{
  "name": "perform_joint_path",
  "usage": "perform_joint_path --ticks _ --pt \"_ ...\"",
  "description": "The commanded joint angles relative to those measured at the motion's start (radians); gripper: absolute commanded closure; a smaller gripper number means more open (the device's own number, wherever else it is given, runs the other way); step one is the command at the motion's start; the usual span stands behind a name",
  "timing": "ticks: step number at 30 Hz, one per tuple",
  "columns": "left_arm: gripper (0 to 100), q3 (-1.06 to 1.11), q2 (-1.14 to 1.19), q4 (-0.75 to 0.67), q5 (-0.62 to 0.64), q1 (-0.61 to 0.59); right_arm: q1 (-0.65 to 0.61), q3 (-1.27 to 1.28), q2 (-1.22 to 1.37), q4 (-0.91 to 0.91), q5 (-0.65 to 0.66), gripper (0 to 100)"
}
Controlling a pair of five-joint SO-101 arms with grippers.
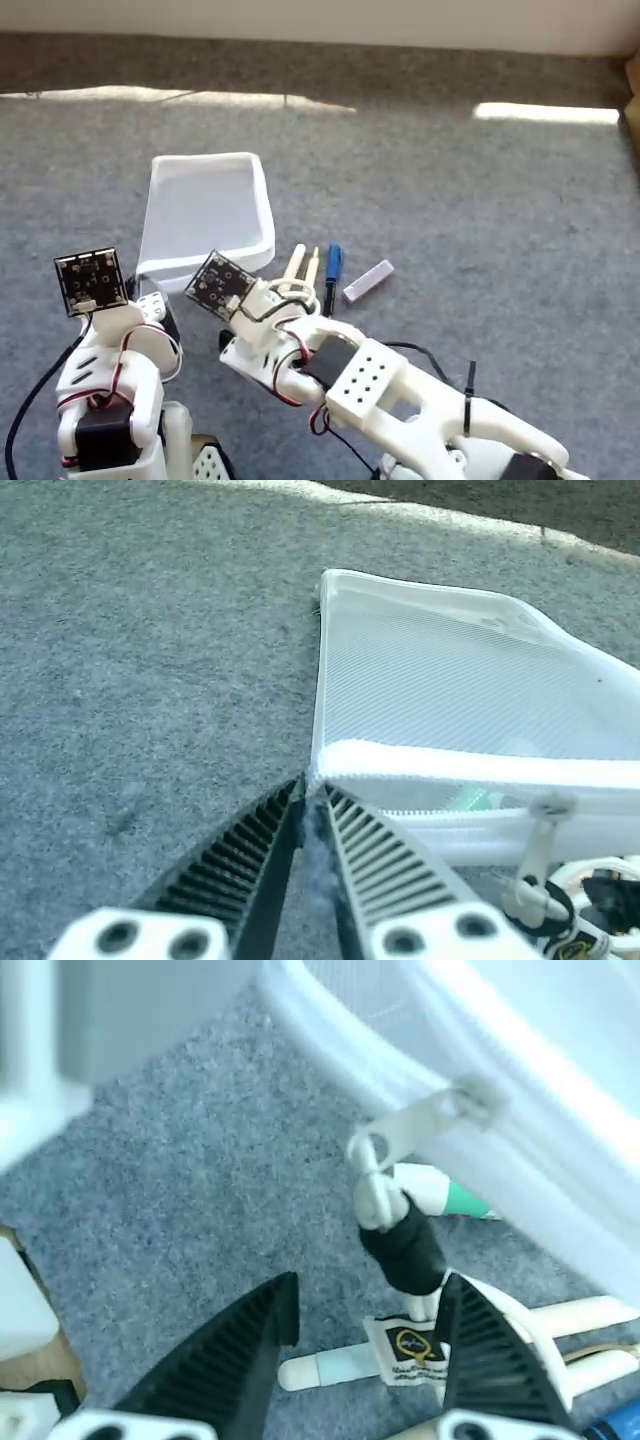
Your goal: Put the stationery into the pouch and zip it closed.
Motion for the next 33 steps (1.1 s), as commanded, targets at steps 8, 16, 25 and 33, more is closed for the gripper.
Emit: perform_joint_path --ticks 8,16,25,33 --pt "99 -0.035 -0.015 -0.023 0.009 -0.047 0.033 -0.025 0.004 -0.206 0.006 78.4" --pt "99 -0.035 -0.015 -0.023 0.009 -0.047 0.007 0.01 0.099 -0.318 0.011 78.5" --pt "99 -0.033 -0.015 -0.023 0.009 -0.047 0.013 0.01 0.077 -0.311 0.014 96.7" --pt "99 -0.031 -0.015 -0.018 0.009 -0.047 0.102 0.048 -0.156 -0.119 0.115 99.3"
